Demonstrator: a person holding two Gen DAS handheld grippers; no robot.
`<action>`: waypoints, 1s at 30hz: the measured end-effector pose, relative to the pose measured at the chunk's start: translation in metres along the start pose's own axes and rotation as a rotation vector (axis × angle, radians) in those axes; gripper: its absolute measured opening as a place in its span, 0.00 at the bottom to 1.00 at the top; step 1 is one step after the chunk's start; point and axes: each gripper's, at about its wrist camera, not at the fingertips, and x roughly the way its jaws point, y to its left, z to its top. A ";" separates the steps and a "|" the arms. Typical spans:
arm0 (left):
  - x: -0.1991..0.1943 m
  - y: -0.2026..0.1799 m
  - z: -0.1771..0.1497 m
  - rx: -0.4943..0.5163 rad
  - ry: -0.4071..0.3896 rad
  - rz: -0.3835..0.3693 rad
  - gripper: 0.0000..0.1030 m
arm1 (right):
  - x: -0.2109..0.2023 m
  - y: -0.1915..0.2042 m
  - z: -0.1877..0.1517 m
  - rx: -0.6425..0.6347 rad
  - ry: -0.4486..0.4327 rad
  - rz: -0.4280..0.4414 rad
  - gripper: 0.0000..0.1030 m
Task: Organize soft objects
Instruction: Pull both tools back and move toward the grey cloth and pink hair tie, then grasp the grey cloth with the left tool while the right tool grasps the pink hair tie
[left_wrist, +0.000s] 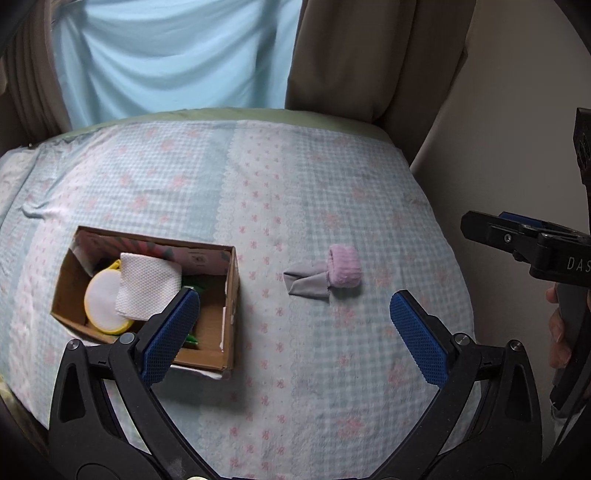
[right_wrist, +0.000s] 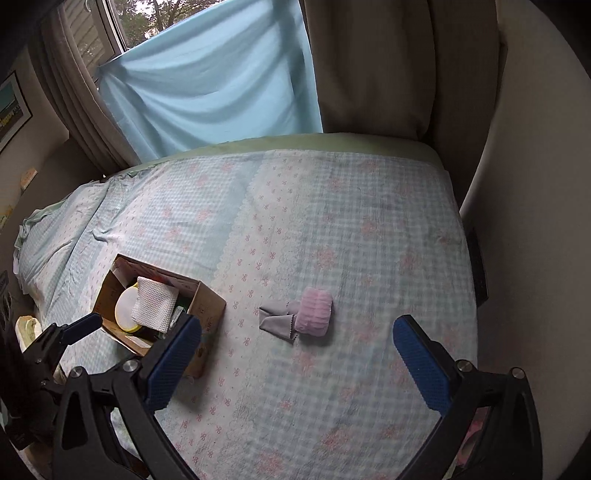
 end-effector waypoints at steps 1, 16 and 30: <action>0.014 -0.007 -0.003 0.006 0.011 0.004 1.00 | 0.011 -0.008 0.000 0.001 0.009 0.014 1.00; 0.235 -0.039 -0.051 0.141 0.125 0.080 0.96 | 0.202 -0.064 -0.013 0.037 0.135 0.170 0.91; 0.296 -0.032 -0.053 0.192 0.098 0.020 0.79 | 0.260 -0.056 -0.030 0.017 0.184 0.215 0.50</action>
